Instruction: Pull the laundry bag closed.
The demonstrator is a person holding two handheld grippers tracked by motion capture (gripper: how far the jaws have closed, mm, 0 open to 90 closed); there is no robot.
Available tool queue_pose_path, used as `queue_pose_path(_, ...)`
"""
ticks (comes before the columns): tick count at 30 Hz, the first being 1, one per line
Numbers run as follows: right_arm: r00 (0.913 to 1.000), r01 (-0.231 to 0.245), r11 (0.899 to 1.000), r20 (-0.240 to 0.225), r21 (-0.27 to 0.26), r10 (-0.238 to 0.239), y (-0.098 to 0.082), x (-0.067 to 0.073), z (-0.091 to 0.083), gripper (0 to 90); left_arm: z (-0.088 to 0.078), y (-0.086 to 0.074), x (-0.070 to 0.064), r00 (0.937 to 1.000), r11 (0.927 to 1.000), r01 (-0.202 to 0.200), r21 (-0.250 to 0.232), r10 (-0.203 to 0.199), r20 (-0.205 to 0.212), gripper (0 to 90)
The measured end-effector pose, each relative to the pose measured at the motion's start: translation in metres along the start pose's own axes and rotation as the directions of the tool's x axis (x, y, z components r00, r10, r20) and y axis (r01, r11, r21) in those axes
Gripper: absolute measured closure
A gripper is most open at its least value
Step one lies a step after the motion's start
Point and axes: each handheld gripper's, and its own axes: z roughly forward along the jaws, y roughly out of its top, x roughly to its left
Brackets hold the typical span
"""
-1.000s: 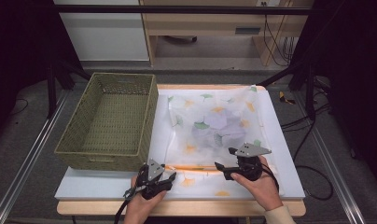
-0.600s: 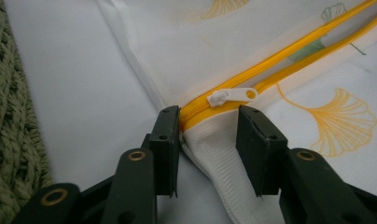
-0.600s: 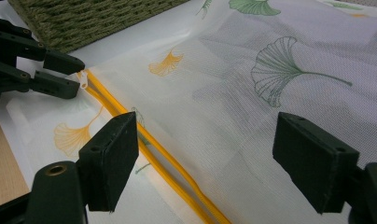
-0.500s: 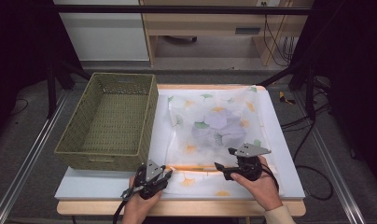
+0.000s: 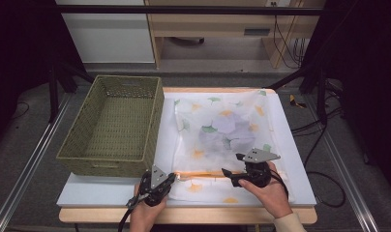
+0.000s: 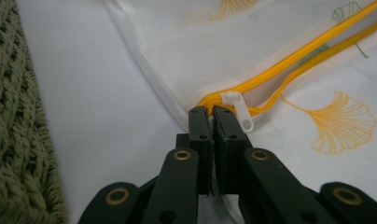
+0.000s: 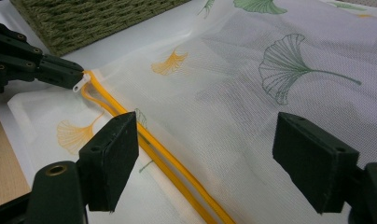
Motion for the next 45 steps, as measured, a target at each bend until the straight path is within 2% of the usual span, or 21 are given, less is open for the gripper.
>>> queue_pose_path(6, 0.9999, 0.011, 1.0, -0.001, -0.003, -0.011, 0.002, 0.004, 0.0, 24.6, -0.01, 0.009, -0.003, 0.9997, 0.9989, -0.02, -0.042, 0.02, -0.012, 87.6)
queue_pose_path(10, 0.9997, 0.022, 1.0, 0.007, -0.016, -0.022, 0.006, 0.008, -0.001, 27.4, -0.015, 0.014, -0.007, 0.9986, 0.9976, -0.05, -0.049, 0.049, -0.018, 87.7)
queue_pose_path(14, 0.9981, 0.06, 0.997, 0.019, -0.044, -0.059, 0.016, 0.021, -0.005, 33.9, -0.02, 0.023, -0.011, 0.996, 0.9946, -0.088, -0.055, 0.087, -0.019, 87.7)
queue_pose_path(15, 0.9979, 0.062, 0.997, 0.019, -0.05, -0.062, 0.018, 0.023, -0.005, 34.4, -0.022, 0.027, -0.013, 0.9956, 0.9929, -0.093, -0.075, 0.091, -0.019, 87.7)
queue_pose_path(16, 0.9978, 0.065, 0.996, 0.018, -0.056, -0.064, 0.019, 0.024, -0.006, 34.7, -0.024, 0.031, -0.014, 0.9936, 0.9912, -0.113, -0.069, 0.113, -0.01, 87.6)
queue_pose_path(18, 0.9972, 0.073, 0.996, 0.018, -0.059, -0.072, 0.022, 0.028, -0.006, 34.9, -0.026, 0.036, -0.018, 0.9913, 0.9887, -0.131, -0.073, 0.131, 0.003, 87.5)
queue_pose_path(21, 0.9961, 0.087, 0.994, 0.017, -0.063, -0.086, 0.026, 0.032, -0.006, 36.1, -0.027, 0.045, -0.021, 0.9898, 0.9871, -0.141, -0.076, 0.142, 0.011, 87.7)
queue_pose_path(25, 0.995, 0.099, 0.993, 0.02, -0.07, -0.097, 0.033, 0.036, -0.008, 39.0, -0.028, 0.061, -0.021, 0.9908, 0.9867, -0.132, -0.095, 0.134, 0.018, 88.2)
queue_pose_path(30, 0.9908, 0.135, 0.987, 0.015, -0.084, -0.134, 0.049, 0.043, -0.01, 47.0, -0.033, 0.08, -0.022, 0.9852, 0.9807, -0.167, -0.103, 0.17, 0.022, 88.3)
queue_pose_path(34, 0.9849, 0.171, 0.982, -0.014, -0.077, -0.172, 0.063, 0.052, -0.002, 57.8, -0.035, 0.078, -0.02, 0.9859, 0.9831, -0.164, -0.08, 0.166, 0.018, 88.4)
queue_pose_path(36, 0.9809, 0.192, 0.979, -0.019, -0.065, -0.194, 0.067, 0.056, 0.003, 61.3, -0.035, 0.074, -0.018, 0.9893, 0.9872, -0.143, -0.072, 0.145, 0.021, 88.4)
queue_pose_path(37, 0.9788, 0.202, 0.977, -0.024, -0.068, -0.204, 0.068, 0.06, 0.005, 64.8, -0.034, 0.073, -0.018, 0.9889, 0.9872, -0.146, -0.065, 0.147, 0.021, 88.4)
queue_pose_path(39, 0.9775, 0.206, 0.976, -0.033, -0.071, -0.208, 0.068, 0.065, 0.009, 69.0, -0.032, 0.072, -0.019, 0.9884, 0.9871, -0.15, -0.057, 0.151, 0.016, 88.4)
queue_pose_path(41, 0.9728, 0.227, 0.972, -0.033, -0.06, -0.229, 0.066, 0.07, 0.013, 73.2, -0.031, 0.071, -0.019, 0.9879, 0.9869, -0.154, -0.05, 0.155, 0.013, 88.4)
queue_pose_path(43, 0.9748, 0.215, 0.975, -0.048, -0.062, -0.218, 0.063, 0.073, 0.017, 76.5, -0.031, 0.069, -0.019, 0.9891, 0.9882, -0.147, -0.043, 0.147, 0.009, 88.4)
queue_pose_path(45, 0.9725, 0.224, 0.973, -0.054, -0.05, -0.226, 0.061, 0.076, 0.023, 79.0, -0.031, 0.067, -0.017, 0.9899, 0.9892, -0.141, -0.04, 0.142, 0.005, 88.4)
